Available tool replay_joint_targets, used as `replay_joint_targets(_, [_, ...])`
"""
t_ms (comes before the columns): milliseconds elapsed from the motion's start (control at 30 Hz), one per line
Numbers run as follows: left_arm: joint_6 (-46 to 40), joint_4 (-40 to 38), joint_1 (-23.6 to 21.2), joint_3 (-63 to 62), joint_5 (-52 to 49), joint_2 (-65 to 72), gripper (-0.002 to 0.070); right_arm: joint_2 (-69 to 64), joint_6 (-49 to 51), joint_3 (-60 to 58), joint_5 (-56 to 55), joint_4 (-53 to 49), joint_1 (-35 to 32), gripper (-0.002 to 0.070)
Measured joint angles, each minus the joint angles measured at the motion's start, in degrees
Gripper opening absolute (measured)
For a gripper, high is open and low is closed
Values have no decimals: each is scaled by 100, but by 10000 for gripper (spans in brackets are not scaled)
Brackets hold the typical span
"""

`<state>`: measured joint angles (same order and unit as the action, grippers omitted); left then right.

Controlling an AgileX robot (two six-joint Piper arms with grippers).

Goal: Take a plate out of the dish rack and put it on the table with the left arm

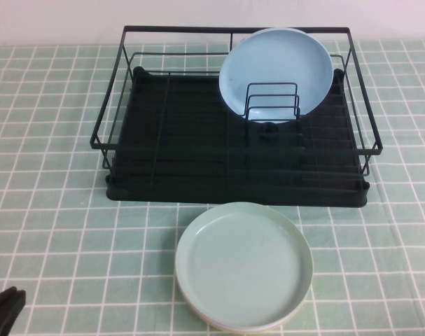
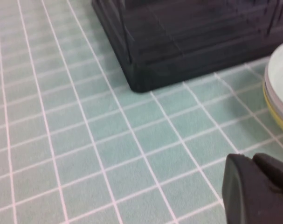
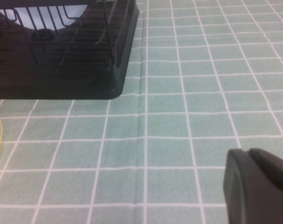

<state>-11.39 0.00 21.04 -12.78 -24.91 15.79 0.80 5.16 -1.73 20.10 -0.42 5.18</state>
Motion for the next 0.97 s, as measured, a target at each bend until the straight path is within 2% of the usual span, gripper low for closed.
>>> replay_joint_targets(100, [53,0,-26,507,332,-648,-1,0,0,0,0,0,0,-18])
replay_joint_targets(267, [465,-112,-483,1155,563,-1545,-1,0,0,0,0,42,0,-18])
replay_joint_targets(433, [814,-137,-1031,1415,709,-1632,-1,0,0,0,0,42,0,-18])
replay_joint_targets(533, [847,-145,-1196,1415,584,-1632,-1,0,0,0,0,42,0,-18])
replay_joint_targets(967, [872,-145,-1244,1415,517,-1632,-1,0,0,0,0,42,0,-18])
